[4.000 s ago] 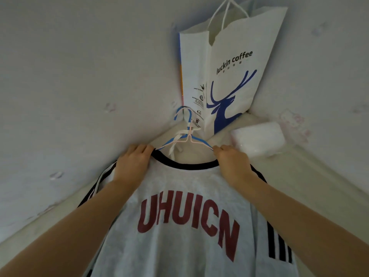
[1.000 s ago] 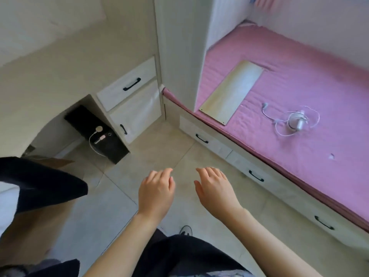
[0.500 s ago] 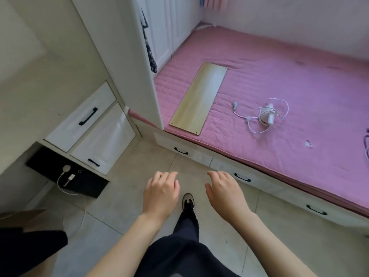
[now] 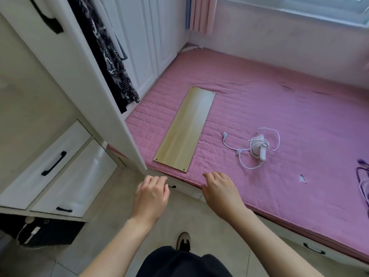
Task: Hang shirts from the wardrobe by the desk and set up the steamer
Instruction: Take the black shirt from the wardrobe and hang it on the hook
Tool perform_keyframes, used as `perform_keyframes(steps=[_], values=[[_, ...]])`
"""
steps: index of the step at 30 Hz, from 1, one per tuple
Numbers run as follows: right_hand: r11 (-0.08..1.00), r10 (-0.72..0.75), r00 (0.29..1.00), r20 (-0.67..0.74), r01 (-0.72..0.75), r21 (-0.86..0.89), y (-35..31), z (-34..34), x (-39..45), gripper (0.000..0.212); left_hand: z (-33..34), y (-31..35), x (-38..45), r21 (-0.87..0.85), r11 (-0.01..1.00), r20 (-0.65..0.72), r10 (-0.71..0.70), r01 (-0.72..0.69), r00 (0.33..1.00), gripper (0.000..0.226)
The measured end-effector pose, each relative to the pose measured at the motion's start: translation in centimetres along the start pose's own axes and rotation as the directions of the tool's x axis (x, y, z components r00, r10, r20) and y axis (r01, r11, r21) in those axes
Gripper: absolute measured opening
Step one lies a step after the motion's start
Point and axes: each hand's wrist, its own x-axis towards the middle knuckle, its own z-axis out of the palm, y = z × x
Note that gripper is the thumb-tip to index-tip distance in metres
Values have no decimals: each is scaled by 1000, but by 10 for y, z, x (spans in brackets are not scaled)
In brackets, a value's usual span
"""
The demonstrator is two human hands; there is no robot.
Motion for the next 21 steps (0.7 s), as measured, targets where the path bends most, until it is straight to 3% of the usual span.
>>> perform_keyframes(steps=[12,21], values=[[988,-156,987,31,156,11,26,-19,142,19,0,-8,133,45,998,-67,-39,42,997,19],[935,-352,936,25,350,61,51,-43,271,29,2,-6,242,71,977,-109,-191,199,976,18]])
